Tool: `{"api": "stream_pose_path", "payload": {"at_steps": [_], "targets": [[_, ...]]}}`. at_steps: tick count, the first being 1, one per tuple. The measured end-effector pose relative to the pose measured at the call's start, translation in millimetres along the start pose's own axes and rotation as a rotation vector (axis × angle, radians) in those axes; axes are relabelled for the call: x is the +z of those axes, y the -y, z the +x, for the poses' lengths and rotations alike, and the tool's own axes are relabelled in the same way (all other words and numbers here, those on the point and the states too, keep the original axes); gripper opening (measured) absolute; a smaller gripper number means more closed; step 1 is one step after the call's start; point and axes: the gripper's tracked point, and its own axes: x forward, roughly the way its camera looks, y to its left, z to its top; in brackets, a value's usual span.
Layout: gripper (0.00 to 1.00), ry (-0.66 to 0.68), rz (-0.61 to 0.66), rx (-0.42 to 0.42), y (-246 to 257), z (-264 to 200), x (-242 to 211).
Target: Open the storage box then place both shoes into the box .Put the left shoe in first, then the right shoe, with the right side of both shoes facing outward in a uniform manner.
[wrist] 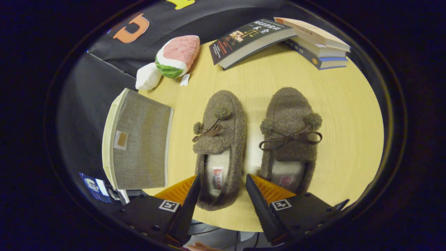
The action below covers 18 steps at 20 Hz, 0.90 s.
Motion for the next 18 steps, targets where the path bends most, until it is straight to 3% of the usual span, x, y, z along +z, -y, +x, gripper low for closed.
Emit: {"api": "stream_pose_path", "payload": {"at_steps": [3, 5, 6, 8, 14, 17, 18], "targets": [[0.66, 0.007, 0.02, -0.072, 10, 9, 3], [0.5, -0.014, 0.017, -0.137, 18, 17, 1], [0.42, -0.018, 0.014, -0.142, 16, 21, 1], [0.39, -0.029, 0.016, -0.159, 18, 28, 1], [0.06, -0.056, 0.069, -0.139, 12, 31, -3], [0.05, -0.062, 0.066, -0.162, 13, 23, -9], [0.01, -0.063, 0.087, -0.159, 12, 20, -10]]}}
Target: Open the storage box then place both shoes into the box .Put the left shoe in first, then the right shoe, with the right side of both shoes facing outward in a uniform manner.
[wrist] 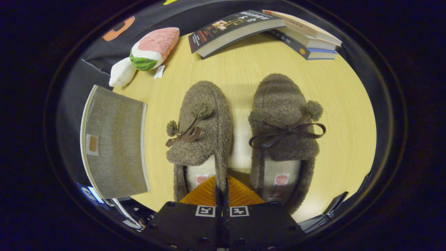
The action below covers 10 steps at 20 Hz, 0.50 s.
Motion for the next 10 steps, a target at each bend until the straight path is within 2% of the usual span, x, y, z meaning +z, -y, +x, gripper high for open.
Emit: {"api": "stream_pose_path", "payload": {"at_steps": [4, 10], "targets": [[0.0, -0.028, 0.094, 0.059, -10, -23, -9], [0.0, 0.051, 0.093, 0.106, -40, -91, -3]]}}
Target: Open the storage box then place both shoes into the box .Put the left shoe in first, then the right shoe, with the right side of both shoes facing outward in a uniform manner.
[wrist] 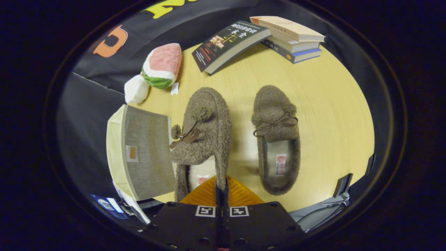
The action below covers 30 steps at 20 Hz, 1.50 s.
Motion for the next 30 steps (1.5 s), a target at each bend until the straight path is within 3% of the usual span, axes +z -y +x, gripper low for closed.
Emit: {"api": "stream_pose_path", "payload": {"at_steps": [7, 14, 20, 26, 30], "targets": [[0.0, 0.052, -0.047, 0.092, -107, -60, 4], [0.0, 0.001, -0.191, 0.136, -223, -29, -22], [0.0, -0.064, -0.184, 0.052, -264, 38, -38], [0.0, -0.104, -0.13, -0.063, -280, 111, -41], [0.01, -0.116, -0.167, -0.149, -279, 146, -43]]}}
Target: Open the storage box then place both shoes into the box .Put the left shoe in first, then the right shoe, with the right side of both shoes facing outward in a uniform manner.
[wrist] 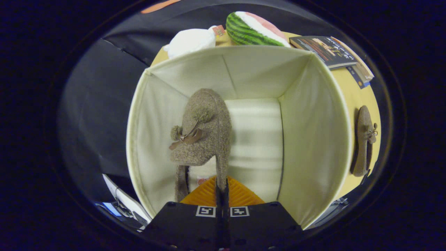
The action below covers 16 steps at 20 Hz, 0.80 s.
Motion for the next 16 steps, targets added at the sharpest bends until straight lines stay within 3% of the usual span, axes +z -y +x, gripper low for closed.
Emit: {"api": "stream_pose_path", "payload": {"at_steps": [6, 11, 14, 15, 16], "targets": [[0.02, -0.027, -0.042, -0.051, 3, 30, -4], [0.12, -0.037, -0.022, -0.012, -2, 24, -6], [0.5, -0.029, -0.031, 0.024, -6, 1, -7], [0.54, -0.027, -0.05, 0.038, -6, -9, -8], [0.64, -0.02, -0.065, 0.046, -5, -21, -8]]}}
